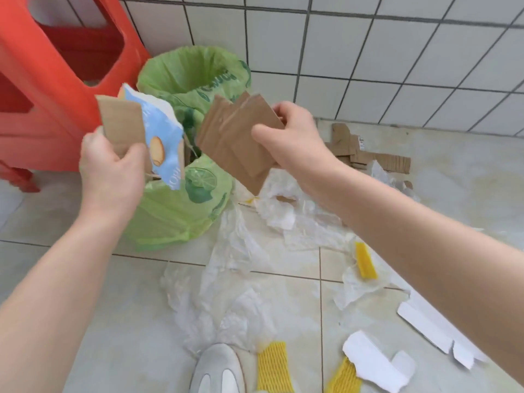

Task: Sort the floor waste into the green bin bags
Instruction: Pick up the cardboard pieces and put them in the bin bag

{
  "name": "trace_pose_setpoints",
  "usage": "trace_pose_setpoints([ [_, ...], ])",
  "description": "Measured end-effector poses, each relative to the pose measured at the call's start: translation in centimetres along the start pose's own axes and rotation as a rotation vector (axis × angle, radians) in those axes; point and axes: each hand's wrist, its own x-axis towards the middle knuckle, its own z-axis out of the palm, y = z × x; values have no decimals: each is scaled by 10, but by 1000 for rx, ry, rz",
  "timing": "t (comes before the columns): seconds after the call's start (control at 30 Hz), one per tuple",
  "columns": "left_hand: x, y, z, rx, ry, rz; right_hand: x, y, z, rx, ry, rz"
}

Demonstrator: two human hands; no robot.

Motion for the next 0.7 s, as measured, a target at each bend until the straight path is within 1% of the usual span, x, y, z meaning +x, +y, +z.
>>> trace_pose_setpoints([
  [0.07,27,-17,-16,87,115,10,19,-10,22,22,-20,28],
  [0.13,52,-41,-27,133,178,-16,36,-16,43,7,-35,63],
  [0.27,59,-30,-35,212,188,-105,61,-17,75,-75,-60,102],
  [0.37,59,-27,-30,338,159,-41,77,-16,91,-155,-51,98],
  [0.43,57,-28,-23,434,82,10,84,-17,101,-185,-34,95],
  [0.5,57,-31,-12,516,-22,25,89,-20,108,-160,-41,102],
  [0.57,59,-34,-1,600,-178,-16,89,-22,113,-118,-114,124],
  [0.63,61,-37,6,651,-346,-70,88,-21,114,-160,-193,136],
  [0.7,61,-38,9,646,-437,-61,87,-15,112,-219,-225,132],
])
